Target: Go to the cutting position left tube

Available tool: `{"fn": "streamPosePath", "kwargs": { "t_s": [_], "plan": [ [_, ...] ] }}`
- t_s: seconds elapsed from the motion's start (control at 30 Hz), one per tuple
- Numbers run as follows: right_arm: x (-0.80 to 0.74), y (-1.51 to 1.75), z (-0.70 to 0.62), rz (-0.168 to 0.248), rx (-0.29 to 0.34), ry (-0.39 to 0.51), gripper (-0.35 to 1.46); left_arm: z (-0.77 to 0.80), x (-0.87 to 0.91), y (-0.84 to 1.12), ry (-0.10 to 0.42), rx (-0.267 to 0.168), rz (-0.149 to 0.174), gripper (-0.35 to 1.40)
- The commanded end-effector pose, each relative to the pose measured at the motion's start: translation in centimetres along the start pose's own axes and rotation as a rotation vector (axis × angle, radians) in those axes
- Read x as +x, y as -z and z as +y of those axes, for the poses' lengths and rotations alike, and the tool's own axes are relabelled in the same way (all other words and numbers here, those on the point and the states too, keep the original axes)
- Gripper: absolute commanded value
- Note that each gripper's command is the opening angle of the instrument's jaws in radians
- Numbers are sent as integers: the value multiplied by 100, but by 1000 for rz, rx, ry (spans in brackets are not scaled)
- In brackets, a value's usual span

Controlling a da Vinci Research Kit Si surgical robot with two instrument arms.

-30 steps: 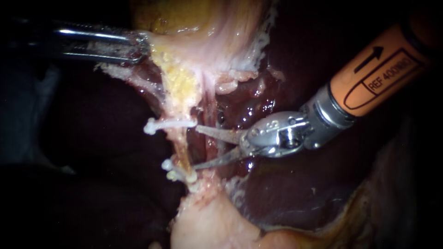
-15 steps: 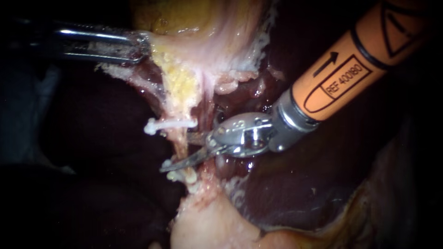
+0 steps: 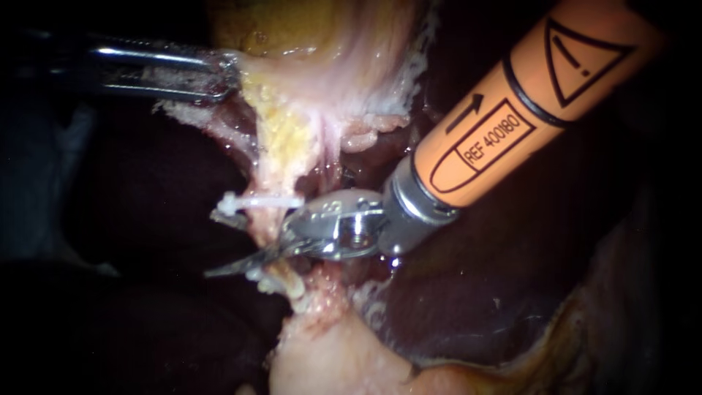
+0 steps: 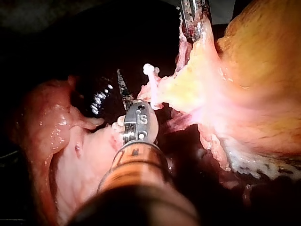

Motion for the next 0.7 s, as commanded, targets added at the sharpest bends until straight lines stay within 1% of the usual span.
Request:
{"fn": "streamPosePath", "kwargs": {
  "t_s": [0.03, 0.2, 0.33, 0.43, 0.7],
  "plan": [
    [3, 2, -3, -1, 3, 3, 140, 0, 0, 0, 1, 1, 0, -35],
    [11, 2, -20, 7, 14, 1, 141, 0, 0, 1, 0, 0, 0, -35],
    [17, 3, -31, 10, 21, -3, 141, 0, 0, 1, 0, 0, 0, -35],
    [19, 4, -33, 17, 23, -4, 141, 0, 0, 1, 0, 0, 0, -35],
    [19, 5, -31, 17, 23, -4, 141, 0, 0, 1, 0, 0, 0, -35]
  ]
}}
